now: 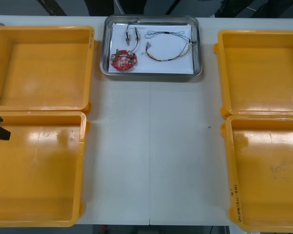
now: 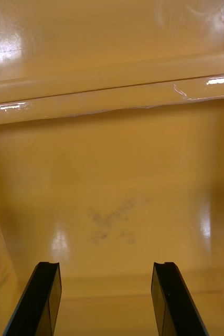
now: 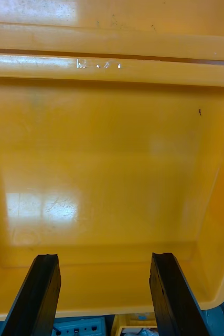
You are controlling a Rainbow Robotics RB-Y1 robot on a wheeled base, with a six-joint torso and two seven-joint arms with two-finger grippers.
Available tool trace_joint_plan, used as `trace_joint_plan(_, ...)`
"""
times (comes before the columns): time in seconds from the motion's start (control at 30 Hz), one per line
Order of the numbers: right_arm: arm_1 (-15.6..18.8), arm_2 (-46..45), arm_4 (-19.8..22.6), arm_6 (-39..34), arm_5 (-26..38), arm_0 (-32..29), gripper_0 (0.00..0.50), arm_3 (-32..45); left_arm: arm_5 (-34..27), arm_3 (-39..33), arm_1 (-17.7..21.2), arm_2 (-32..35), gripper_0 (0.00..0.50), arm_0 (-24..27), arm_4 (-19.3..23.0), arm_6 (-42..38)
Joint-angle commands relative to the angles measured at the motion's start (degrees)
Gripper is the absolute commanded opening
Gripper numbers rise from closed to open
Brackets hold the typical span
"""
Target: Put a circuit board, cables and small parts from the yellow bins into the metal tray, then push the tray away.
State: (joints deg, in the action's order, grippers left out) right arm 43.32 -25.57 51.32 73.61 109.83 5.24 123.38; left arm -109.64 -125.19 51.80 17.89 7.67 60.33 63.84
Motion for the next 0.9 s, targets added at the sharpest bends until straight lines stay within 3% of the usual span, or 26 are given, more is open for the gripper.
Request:
trace_joint_plan(0.03,2.2,-1.06,-0.25,2.68,0.17,-0.93,0.5,0.37,-0.36,-0.23,2.43,1.71,0.5,-1.08,-0.48,2.17)
trace_joint_plan(0.9,2.2,-0.88,-0.43,2.68,0.17,-1.72,0.5,0.37,-0.36,-0.23,2.43,1.71,0.5,-1.08,-0.48,2.17)
